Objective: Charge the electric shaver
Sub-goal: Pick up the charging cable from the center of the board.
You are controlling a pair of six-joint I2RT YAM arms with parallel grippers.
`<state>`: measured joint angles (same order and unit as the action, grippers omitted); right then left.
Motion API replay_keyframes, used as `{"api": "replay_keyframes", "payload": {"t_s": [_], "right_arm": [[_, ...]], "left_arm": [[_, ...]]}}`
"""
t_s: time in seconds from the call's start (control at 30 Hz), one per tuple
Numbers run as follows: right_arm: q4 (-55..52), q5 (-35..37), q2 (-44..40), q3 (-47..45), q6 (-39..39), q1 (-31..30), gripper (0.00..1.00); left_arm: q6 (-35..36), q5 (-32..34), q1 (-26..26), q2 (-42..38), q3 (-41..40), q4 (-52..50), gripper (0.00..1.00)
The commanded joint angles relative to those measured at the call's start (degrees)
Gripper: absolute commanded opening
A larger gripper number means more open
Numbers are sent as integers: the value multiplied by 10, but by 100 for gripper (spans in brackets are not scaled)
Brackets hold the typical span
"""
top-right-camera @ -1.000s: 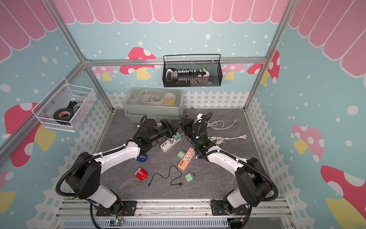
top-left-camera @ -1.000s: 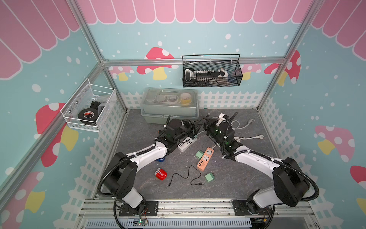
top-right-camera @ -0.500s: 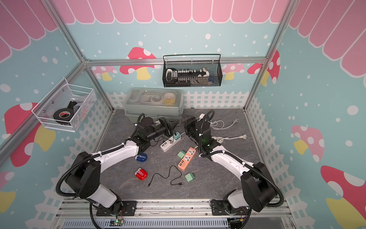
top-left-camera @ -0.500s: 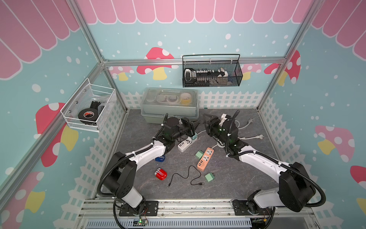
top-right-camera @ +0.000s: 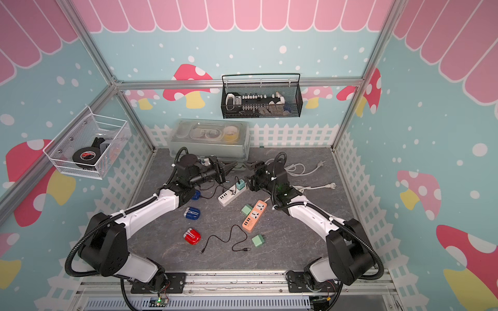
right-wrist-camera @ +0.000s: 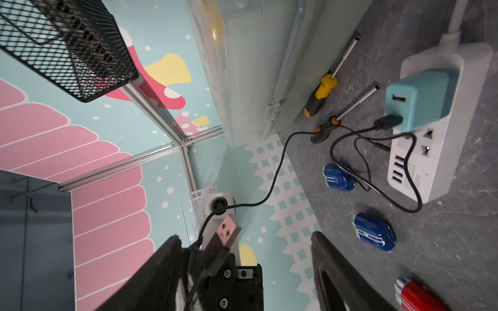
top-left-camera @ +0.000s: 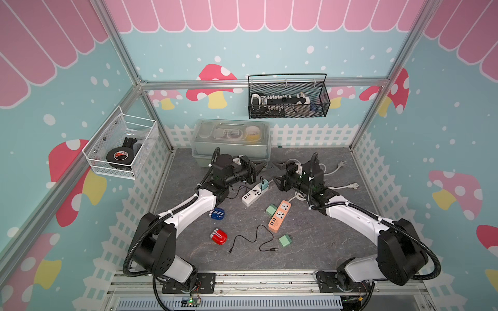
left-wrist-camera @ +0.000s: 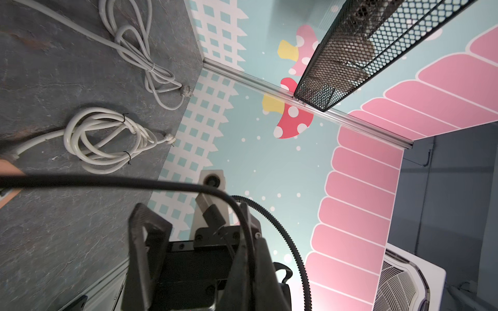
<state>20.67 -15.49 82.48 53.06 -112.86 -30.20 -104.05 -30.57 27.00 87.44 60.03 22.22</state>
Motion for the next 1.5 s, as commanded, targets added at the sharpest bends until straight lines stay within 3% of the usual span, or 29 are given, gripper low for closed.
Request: {"api": "replay_keyframes", "payload": {"t_s": [0.0, 0.33, 0.67, 0.87, 0.97, 1.0, 1.03, 1.07, 1.13, 1.3, 1.47], "right_arm": [[52, -1, 5, 8, -82, -5, 74], [105, 30, 20, 2, -140, -6, 31], [121, 50, 17, -22, -143, -4, 18], [121, 57, 20, -18, -132, -4, 0], [114, 67, 13, -18, -122, -3, 0], [109, 73, 8, -17, -117, -4, 0], [101, 78, 4, -15, -110, -4, 0], [96, 82, 2, -13, -108, -4, 0], [90, 92, -2, -9, -103, -4, 0], [71, 96, -1, 6, -88, -5, 0], [53, 92, -7, 11, -76, -11, 0]], "left_arm": [[12, -21, -4, 12, 1, 35, 0], [8, -18, -5, 6, -23, 48, 0], [0, -22, -10, 4, -27, 52, 0], [-1, -28, -12, 5, -27, 53, 0], [2, -29, -15, 2, -32, 42, 0], [4, -28, -15, 2, -32, 36, 7], [8, -28, -14, 0, -30, 22, 26], [15, -26, -11, -2, -26, 3, 36], [44, -20, 0, -7, -9, -54, 48], [77, 9, 32, -4, 27, -136, 53], [70, 27, 38, 14, 48, -130, 53]]}}
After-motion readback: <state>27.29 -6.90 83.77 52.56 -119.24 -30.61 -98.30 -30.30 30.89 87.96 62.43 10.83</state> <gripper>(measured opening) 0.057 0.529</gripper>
